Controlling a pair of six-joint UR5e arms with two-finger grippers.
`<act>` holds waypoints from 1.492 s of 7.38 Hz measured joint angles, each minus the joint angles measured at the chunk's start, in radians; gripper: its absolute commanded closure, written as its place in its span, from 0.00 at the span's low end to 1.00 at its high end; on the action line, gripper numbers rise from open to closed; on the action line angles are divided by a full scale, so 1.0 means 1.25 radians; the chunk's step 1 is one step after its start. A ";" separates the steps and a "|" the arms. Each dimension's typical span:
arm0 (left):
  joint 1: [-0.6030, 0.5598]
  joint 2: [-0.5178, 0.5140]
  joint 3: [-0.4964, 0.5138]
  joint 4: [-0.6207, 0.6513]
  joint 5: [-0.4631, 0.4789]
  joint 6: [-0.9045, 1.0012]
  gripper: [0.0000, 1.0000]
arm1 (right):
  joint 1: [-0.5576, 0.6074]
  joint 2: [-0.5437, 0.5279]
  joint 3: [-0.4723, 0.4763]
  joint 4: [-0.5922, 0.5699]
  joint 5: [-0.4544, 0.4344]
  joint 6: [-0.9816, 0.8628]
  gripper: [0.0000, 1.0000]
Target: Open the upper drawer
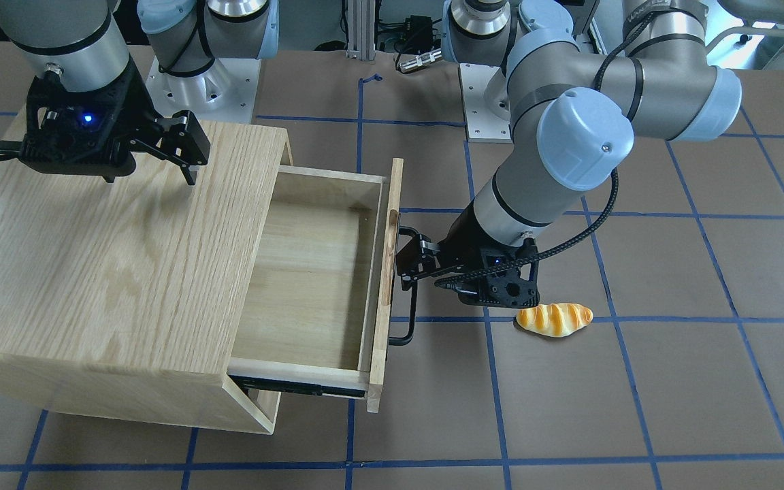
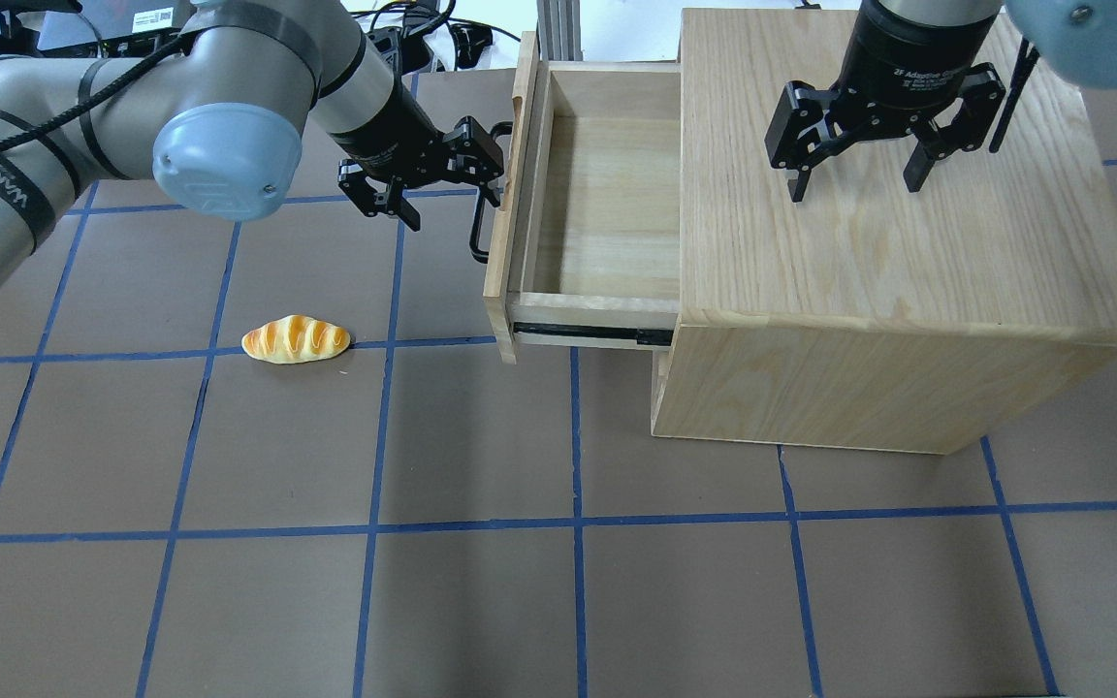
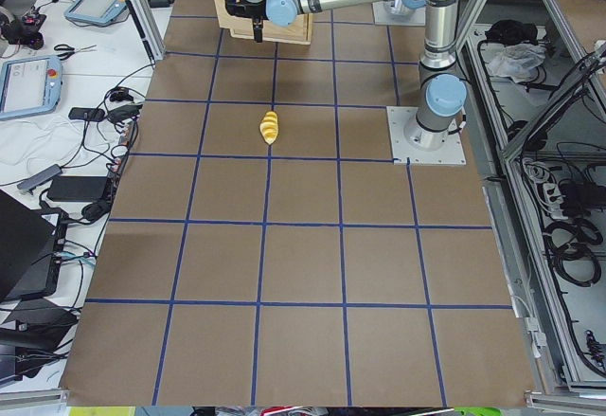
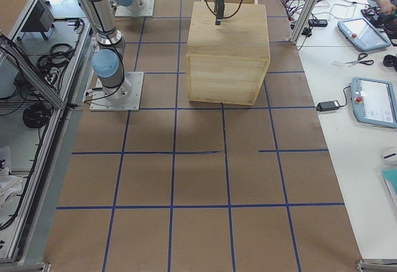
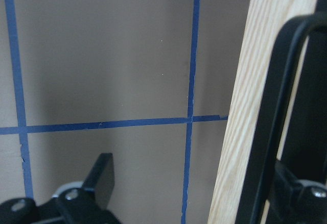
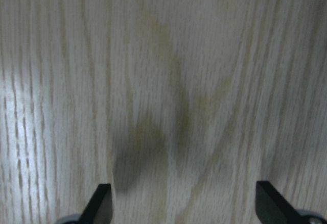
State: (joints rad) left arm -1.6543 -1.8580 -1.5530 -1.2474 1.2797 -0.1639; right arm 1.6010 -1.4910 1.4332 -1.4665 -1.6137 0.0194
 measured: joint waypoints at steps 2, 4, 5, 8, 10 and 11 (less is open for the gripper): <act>0.016 0.007 0.000 -0.016 0.000 0.017 0.00 | 0.000 0.000 0.000 0.000 0.000 0.000 0.00; 0.017 0.016 0.007 -0.031 0.000 0.021 0.00 | 0.000 0.000 0.000 0.000 0.000 0.000 0.00; 0.017 0.033 0.017 -0.061 0.000 0.023 0.00 | 0.000 0.000 0.000 0.000 0.000 0.000 0.00; 0.030 0.133 0.052 -0.203 0.088 0.076 0.00 | 0.000 0.000 0.000 0.000 0.000 0.000 0.00; 0.060 0.187 0.052 -0.250 0.182 0.149 0.00 | 0.000 0.000 0.000 0.000 0.000 0.000 0.00; 0.071 0.207 0.048 -0.266 0.203 0.170 0.00 | 0.000 0.000 0.000 0.000 0.000 0.000 0.00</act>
State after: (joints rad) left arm -1.5661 -1.5996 -1.4931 -1.5799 1.5334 0.0492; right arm 1.6014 -1.4911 1.4328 -1.4665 -1.6138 0.0199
